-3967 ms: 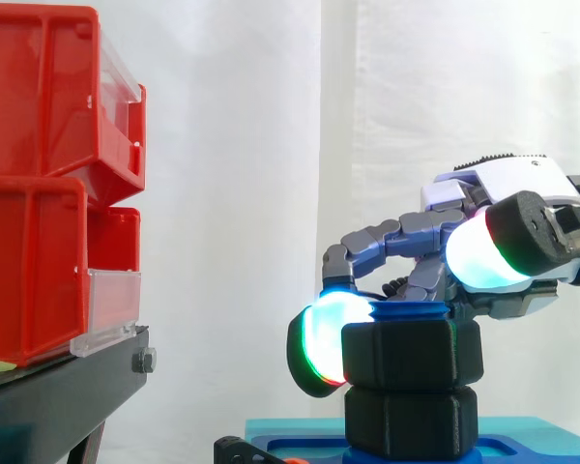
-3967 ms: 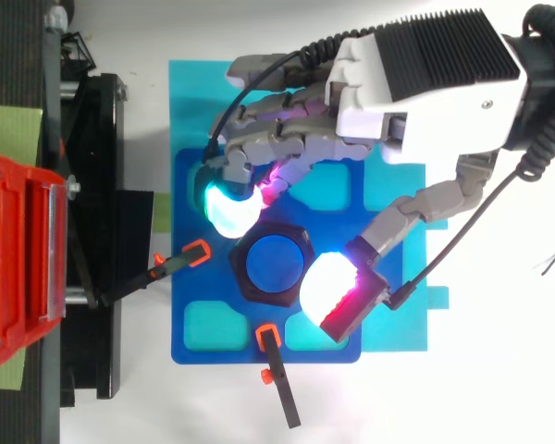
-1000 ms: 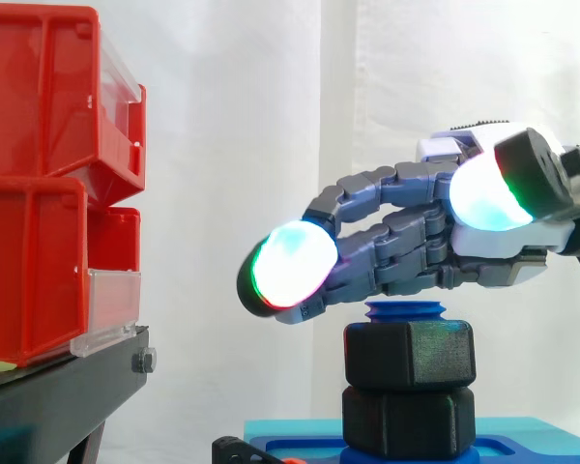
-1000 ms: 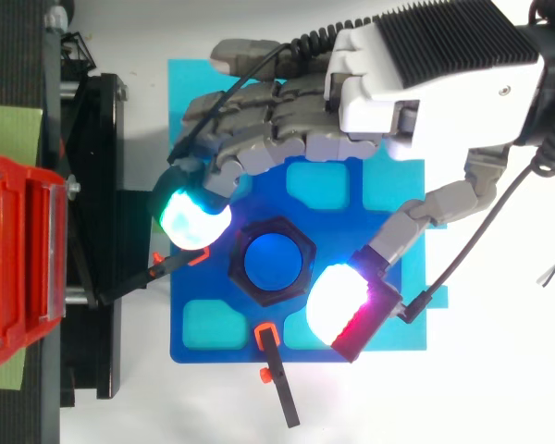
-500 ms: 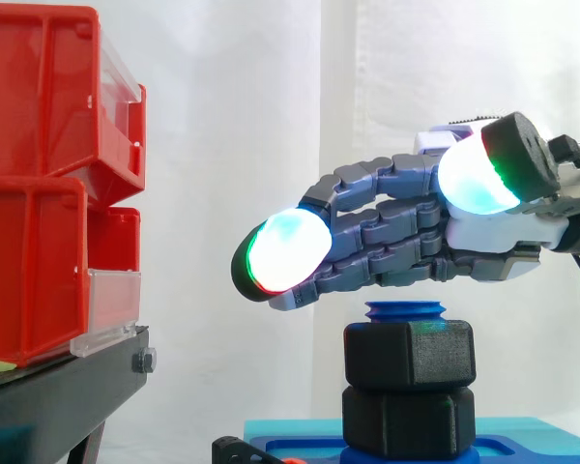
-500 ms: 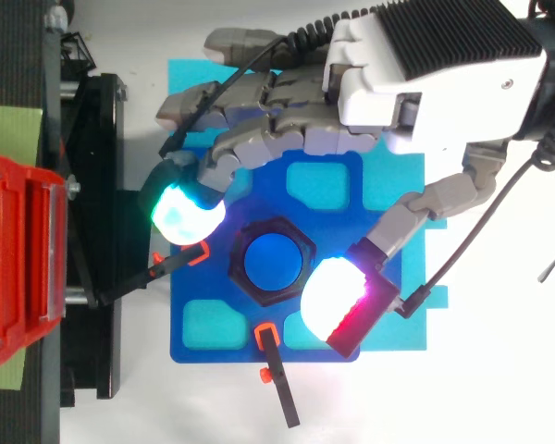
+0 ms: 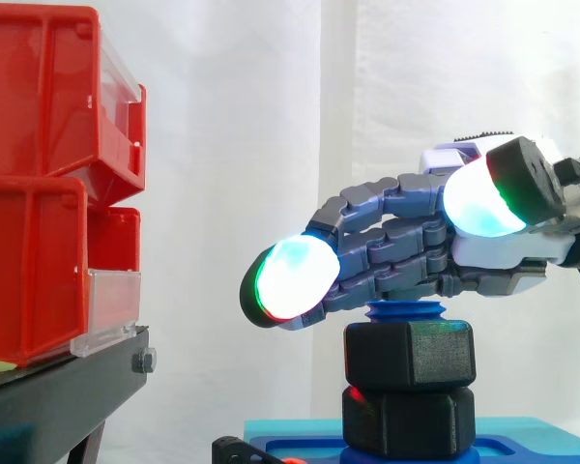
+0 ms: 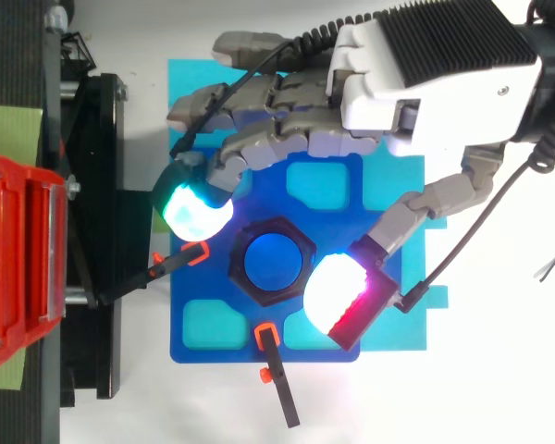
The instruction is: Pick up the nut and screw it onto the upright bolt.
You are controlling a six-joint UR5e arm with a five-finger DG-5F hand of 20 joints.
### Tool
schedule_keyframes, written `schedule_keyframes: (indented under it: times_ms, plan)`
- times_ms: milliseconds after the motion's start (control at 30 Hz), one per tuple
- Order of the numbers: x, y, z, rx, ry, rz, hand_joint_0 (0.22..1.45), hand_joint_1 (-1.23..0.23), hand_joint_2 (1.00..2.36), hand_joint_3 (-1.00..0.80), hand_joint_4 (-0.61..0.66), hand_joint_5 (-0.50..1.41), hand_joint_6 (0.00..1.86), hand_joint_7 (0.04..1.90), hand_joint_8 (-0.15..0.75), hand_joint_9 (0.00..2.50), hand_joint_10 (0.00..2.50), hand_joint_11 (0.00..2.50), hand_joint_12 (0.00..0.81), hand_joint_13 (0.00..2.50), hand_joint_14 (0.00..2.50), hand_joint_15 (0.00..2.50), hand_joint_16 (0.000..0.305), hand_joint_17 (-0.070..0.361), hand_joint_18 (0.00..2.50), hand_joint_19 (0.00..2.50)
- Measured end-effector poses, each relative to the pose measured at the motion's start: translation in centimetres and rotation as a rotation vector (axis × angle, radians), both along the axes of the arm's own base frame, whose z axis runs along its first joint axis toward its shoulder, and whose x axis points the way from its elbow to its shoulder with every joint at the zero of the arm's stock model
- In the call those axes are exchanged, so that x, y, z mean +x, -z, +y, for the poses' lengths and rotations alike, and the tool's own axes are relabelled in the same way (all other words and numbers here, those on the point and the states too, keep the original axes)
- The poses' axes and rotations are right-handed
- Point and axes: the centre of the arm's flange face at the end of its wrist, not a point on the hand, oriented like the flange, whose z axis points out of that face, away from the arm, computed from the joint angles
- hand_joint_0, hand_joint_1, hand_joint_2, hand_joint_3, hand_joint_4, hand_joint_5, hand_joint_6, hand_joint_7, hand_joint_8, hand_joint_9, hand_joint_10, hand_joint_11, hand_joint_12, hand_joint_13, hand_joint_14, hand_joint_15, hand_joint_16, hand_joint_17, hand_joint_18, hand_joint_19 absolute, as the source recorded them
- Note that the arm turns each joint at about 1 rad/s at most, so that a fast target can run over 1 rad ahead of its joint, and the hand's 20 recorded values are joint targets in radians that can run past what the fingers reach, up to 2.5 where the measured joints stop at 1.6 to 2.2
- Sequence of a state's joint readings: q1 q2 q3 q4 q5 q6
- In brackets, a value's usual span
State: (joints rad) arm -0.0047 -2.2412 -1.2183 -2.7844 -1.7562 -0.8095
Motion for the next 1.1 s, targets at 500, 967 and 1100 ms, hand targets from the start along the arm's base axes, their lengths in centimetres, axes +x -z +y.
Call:
schedule_keyframes:
  times_ms: [500, 967, 1100]
  plan:
    - [-0.22, 0.3, -0.12, -0.01, 0.001, 0.012, 0.4, -0.51, 1.0, -0.5, 0.13, -0.24, 0.5, 0.65, 0.25, 0.17, 0.0, 0.0, 0.399, 0.0, 0.0, 0.0, 0.064, 0.143, 0.0, 0.0]
    - [-0.52, 0.63, -0.04, -0.033, 0.003, 0.041, 0.4, -0.49, 1.0, -0.5, 0.16, -0.23, 0.5, 0.67, 0.262, 0.2, 0.0, 0.0, 0.401, 0.03, 0.0, 0.0, 0.064, 0.143, 0.0, 0.0]
    - [-0.66, 0.77, -0.03, -0.038, 0.003, 0.055, 0.41, -0.49, 1.0, -0.5, 0.17, -0.22, 0.5, 0.68, 0.269, 0.23, 0.0, 0.0, 0.399, 0.05, 0.0, 0.0, 0.063, 0.143, 0.0, 0.0]
